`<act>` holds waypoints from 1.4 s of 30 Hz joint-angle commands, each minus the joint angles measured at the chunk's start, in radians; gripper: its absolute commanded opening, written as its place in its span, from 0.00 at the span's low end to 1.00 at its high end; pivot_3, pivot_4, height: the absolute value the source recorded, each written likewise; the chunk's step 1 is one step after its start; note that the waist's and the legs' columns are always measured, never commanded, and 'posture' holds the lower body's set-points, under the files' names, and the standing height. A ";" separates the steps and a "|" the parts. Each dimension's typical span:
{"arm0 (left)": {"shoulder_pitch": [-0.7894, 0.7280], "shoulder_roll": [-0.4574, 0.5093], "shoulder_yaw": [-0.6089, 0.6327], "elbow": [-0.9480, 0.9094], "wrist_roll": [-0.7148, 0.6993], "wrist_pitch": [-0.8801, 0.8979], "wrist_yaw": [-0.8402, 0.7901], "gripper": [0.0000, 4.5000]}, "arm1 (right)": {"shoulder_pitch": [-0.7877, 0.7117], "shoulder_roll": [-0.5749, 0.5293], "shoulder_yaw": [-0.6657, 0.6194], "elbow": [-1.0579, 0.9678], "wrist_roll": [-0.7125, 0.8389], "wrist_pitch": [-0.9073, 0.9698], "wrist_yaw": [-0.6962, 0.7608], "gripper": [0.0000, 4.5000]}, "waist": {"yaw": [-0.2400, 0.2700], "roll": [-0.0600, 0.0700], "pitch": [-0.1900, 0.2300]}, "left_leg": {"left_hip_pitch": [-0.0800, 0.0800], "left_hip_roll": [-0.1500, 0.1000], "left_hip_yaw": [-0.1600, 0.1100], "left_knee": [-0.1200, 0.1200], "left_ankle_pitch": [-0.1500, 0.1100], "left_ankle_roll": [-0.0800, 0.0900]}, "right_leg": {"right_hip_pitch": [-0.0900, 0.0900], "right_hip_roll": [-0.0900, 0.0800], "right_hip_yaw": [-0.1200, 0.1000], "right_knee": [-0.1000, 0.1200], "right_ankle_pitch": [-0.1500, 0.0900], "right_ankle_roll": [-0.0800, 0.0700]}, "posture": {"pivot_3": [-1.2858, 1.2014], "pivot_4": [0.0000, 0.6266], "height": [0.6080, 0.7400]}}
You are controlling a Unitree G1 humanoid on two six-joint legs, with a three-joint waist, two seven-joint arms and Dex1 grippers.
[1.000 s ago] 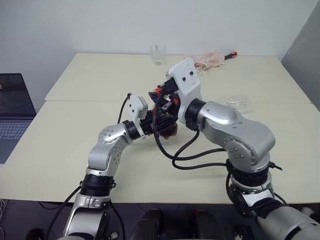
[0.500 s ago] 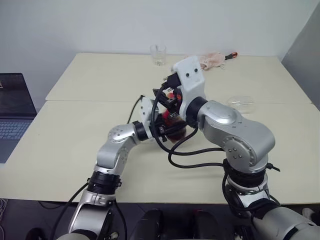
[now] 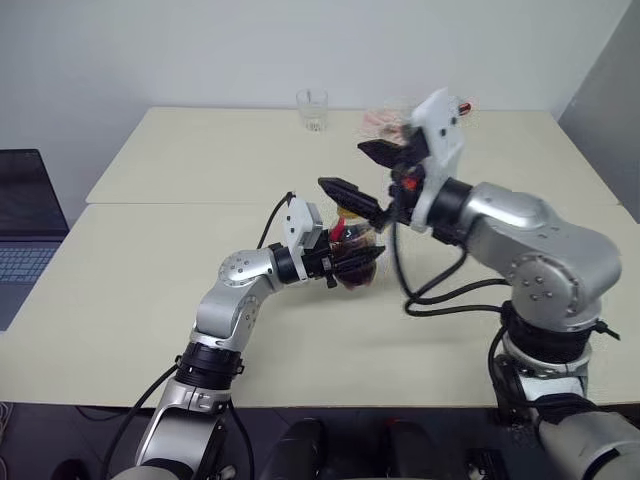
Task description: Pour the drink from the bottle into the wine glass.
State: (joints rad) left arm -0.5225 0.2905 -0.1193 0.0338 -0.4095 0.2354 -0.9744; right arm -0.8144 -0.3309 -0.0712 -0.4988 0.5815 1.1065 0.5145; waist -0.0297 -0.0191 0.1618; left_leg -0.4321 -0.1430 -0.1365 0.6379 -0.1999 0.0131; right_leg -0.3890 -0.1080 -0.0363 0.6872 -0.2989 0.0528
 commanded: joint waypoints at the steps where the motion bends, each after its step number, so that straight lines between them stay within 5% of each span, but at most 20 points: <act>1: -0.026 -0.001 0.006 -0.040 -0.013 -0.020 -0.014 0.43 | 0.002 -0.085 -0.030 0.068 0.069 -0.096 0.180 1.00 | 0.001 0.000 0.000 | 0.000 0.000 0.000 0.000 0.000 0.000 | 0.000 0.000 0.000 0.000 0.000 0.000 | 0.52 0.24 1.00; 9: -0.025 0.003 0.002 -0.065 -0.022 -0.004 -0.021 0.43 | 0.016 -0.196 0.041 0.218 0.099 -0.272 0.467 1.00 | -0.002 0.000 0.000 | 0.000 0.001 0.000 0.000 0.000 0.000 | 0.000 0.000 0.000 0.000 0.000 0.000 | 0.52 0.24 1.00; 27: 0.011 0.050 -0.005 -0.171 -0.049 0.071 -0.047 0.43 | -0.105 -0.207 0.128 0.532 0.083 -0.422 0.782 1.00 | 0.000 0.000 0.000 | 0.000 0.001 0.000 0.000 0.000 0.000 | 0.001 0.000 -0.001 -0.003 0.000 0.000 | 0.52 0.24 1.00; 42: 0.031 0.059 0.011 -0.179 -0.039 0.072 -0.015 0.43 | -0.104 -0.186 0.133 0.398 0.014 -0.325 0.546 1.00 | 0.001 0.000 0.000 | 0.000 0.001 0.000 0.000 0.000 0.000 | 0.001 0.000 0.000 -0.004 0.000 0.000 | 0.52 0.24 1.00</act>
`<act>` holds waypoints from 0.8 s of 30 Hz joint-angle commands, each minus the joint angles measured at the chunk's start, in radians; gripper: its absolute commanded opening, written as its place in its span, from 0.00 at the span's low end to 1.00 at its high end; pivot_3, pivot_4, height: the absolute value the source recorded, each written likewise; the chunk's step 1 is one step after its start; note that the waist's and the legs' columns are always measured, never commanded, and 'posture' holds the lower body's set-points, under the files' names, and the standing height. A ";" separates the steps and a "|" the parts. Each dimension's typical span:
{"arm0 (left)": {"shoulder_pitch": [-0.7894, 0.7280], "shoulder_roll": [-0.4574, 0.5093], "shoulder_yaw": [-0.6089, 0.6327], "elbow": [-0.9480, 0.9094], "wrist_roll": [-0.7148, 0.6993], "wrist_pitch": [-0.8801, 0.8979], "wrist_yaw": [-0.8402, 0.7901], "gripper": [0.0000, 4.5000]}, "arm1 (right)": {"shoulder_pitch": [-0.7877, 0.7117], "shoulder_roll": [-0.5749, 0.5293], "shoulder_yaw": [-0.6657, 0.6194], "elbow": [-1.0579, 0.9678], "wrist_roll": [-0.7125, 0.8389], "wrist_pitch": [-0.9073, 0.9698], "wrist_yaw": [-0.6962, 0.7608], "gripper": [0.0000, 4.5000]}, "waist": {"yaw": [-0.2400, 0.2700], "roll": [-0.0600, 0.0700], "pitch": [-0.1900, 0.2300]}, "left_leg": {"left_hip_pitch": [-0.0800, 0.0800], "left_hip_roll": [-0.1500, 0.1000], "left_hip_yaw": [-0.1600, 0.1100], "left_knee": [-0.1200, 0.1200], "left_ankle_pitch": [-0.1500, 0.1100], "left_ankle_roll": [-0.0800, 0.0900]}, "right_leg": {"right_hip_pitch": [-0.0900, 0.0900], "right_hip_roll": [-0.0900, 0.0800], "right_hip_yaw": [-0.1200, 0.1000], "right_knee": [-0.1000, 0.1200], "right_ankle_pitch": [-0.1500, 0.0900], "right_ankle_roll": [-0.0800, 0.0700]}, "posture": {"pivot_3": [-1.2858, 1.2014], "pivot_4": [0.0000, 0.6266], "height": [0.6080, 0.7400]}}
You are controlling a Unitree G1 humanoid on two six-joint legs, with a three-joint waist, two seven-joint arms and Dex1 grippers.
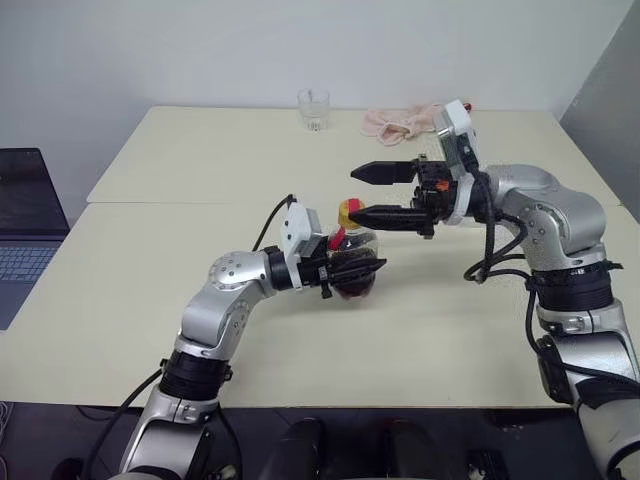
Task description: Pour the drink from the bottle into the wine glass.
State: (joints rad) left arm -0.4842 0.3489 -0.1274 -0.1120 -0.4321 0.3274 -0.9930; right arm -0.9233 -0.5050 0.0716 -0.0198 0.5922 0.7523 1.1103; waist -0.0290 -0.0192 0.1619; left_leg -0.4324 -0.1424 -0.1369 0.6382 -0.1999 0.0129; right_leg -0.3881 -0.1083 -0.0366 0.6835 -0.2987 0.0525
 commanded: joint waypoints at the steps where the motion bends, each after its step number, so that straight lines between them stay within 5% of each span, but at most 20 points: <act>1: -0.008 0.000 0.018 -0.031 -0.016 -0.021 0.005 0.43 | 0.014 -0.013 -0.009 -0.101 0.007 0.040 -0.061 1.00 | 0.000 0.000 0.000 | 0.000 0.000 0.000 0.000 0.000 0.000 | 0.000 0.000 0.000 0.000 0.000 0.000 | 0.52 0.24 1.00; 11: -0.021 -0.015 0.005 0.000 -0.009 -0.037 -0.005 0.43 | 0.054 0.038 -0.015 -0.251 0.058 0.131 -0.213 1.00 | -0.001 0.000 0.000 | 0.000 0.000 0.000 -0.001 0.000 0.000 | 0.000 0.000 0.000 0.000 0.000 0.000 | 0.52 0.24 1.00; 24: -0.038 -0.022 0.001 0.018 -0.008 -0.048 -0.010 0.43 | 0.022 0.062 0.024 -0.175 -0.014 0.095 -0.272 1.00 | -0.001 0.000 0.000 | 0.000 0.000 0.000 -0.001 0.000 0.000 | 0.000 0.000 0.000 0.000 0.000 0.000 | 0.52 0.24 1.00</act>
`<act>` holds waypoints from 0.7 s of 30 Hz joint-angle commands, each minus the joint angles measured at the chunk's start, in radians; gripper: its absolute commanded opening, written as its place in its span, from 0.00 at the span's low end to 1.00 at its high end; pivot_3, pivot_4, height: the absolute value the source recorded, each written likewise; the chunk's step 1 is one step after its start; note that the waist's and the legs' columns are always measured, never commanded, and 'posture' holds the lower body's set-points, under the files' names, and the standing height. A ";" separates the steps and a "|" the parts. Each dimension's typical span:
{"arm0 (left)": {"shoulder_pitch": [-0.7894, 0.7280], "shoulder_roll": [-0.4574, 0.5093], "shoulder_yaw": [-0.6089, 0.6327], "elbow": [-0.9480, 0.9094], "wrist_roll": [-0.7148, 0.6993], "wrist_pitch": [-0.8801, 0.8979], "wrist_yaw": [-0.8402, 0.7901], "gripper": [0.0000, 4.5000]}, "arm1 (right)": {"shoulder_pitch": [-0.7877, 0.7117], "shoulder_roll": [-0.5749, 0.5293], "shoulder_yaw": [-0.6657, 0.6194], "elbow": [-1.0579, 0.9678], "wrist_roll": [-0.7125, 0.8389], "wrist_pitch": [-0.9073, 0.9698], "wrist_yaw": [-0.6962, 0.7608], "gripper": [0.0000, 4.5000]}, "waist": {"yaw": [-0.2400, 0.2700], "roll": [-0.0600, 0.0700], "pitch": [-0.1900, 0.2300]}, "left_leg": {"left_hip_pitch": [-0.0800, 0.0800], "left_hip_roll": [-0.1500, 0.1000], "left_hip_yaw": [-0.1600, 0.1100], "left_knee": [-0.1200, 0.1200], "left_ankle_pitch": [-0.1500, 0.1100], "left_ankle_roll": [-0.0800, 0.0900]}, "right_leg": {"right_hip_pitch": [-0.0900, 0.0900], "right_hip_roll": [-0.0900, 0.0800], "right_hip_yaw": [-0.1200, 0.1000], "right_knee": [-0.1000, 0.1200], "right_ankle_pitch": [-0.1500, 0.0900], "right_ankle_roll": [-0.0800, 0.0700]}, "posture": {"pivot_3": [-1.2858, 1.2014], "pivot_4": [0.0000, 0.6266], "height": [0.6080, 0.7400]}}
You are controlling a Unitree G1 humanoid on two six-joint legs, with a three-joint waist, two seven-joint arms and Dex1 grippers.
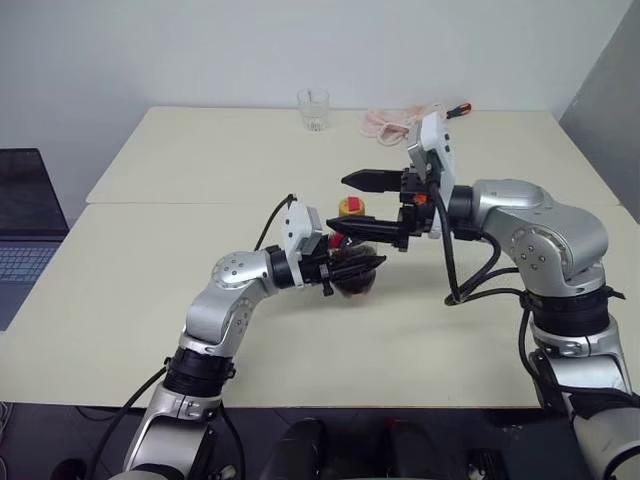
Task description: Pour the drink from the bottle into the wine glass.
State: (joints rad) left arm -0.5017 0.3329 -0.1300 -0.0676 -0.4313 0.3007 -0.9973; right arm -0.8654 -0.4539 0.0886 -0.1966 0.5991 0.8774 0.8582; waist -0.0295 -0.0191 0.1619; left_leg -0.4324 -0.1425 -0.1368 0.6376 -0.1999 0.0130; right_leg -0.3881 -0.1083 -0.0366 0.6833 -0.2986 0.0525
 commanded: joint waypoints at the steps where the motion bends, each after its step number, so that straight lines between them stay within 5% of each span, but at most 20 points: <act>1: -0.021 -0.007 0.003 -0.028 -0.009 -0.022 -0.004 0.43 | -0.038 0.014 0.009 0.008 -0.026 -0.033 -0.023 1.00 | -0.001 0.000 0.000 | 0.000 0.000 0.000 0.000 0.000 0.000 | 0.000 0.000 0.000 0.000 0.000 0.000 | 0.52 0.24 1.00; 21: -0.020 -0.002 0.008 -0.025 -0.008 -0.025 -0.002 0.43 | 0.071 -0.200 -0.138 -0.019 0.152 -0.023 0.211 1.00 | -0.004 0.000 0.000 | 0.000 0.000 0.000 0.000 0.000 0.000 | 0.001 0.000 0.000 -0.001 0.000 0.000 | 0.52 0.24 1.00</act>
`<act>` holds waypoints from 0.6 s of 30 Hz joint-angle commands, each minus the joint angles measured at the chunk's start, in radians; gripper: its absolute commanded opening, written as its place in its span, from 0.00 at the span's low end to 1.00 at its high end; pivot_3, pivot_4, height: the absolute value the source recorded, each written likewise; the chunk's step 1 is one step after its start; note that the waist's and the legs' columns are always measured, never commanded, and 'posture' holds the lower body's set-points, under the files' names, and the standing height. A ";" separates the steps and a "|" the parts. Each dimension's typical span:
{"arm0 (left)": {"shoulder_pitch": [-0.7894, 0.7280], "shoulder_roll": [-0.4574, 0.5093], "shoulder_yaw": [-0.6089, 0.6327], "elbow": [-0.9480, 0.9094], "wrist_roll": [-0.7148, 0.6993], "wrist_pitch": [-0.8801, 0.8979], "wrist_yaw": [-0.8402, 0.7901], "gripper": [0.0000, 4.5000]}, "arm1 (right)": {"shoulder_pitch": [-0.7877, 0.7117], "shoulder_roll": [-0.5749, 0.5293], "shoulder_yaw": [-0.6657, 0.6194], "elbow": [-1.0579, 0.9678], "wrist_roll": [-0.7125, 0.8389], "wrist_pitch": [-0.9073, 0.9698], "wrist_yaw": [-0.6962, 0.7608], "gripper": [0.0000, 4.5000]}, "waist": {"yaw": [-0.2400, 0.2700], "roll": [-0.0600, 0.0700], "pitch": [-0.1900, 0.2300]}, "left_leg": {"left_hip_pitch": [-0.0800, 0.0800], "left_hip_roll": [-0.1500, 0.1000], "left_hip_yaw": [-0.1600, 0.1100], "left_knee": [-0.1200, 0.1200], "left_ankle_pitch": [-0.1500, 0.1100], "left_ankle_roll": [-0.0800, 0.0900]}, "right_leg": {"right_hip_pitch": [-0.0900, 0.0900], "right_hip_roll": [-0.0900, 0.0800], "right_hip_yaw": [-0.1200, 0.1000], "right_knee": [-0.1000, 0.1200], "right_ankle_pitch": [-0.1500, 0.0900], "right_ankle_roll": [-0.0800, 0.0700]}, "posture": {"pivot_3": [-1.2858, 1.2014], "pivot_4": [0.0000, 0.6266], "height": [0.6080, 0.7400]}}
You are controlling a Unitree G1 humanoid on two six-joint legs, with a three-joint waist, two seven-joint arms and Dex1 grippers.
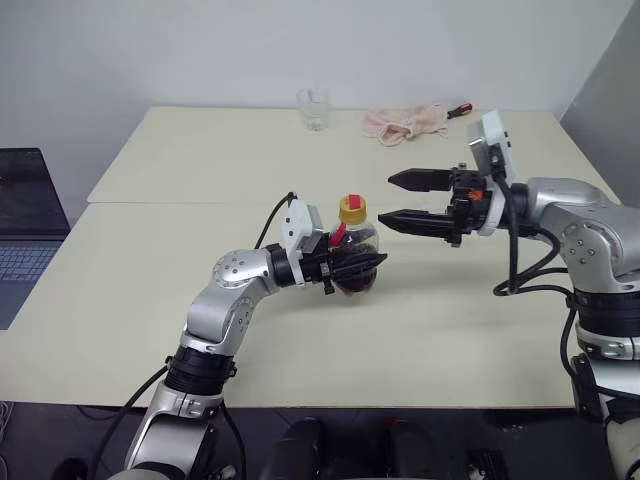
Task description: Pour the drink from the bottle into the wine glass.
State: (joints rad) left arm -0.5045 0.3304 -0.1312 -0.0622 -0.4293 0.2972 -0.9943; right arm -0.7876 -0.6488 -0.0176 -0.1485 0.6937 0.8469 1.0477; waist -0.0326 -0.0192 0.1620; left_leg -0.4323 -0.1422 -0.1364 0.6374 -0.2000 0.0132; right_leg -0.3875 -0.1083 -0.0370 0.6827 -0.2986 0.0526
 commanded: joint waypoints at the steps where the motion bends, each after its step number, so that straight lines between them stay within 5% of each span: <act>1: -0.017 -0.001 0.008 -0.030 -0.009 -0.022 -0.004 0.43 | -0.012 0.011 -0.022 -0.095 0.068 0.018 -0.002 1.00 | -0.001 0.000 0.000 | 0.000 0.000 0.000 0.000 0.000 0.000 | 0.000 0.000 0.000 0.000 0.000 0.000 | 0.52 0.24 1.00; 18: -0.043 -0.022 0.004 0.056 0.034 -0.084 0.006 0.43 | -0.041 0.296 -0.051 -0.453 0.056 0.430 -0.719 1.00 | 0.005 0.000 0.000 | 0.000 0.000 0.000 0.000 0.000 0.000 | -0.001 0.000 0.001 0.000 0.000 0.000 | 0.52 0.24 1.00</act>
State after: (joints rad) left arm -0.5233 0.3156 -0.1312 0.0095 -0.3919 0.2475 -0.9849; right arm -0.8109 -0.3674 -0.0251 -0.5441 0.7200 1.2492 0.3693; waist -0.0278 -0.0192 0.1619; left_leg -0.4324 -0.1421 -0.1365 0.6369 -0.1998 0.0129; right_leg -0.3883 -0.1084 -0.0363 0.6831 -0.2985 0.0524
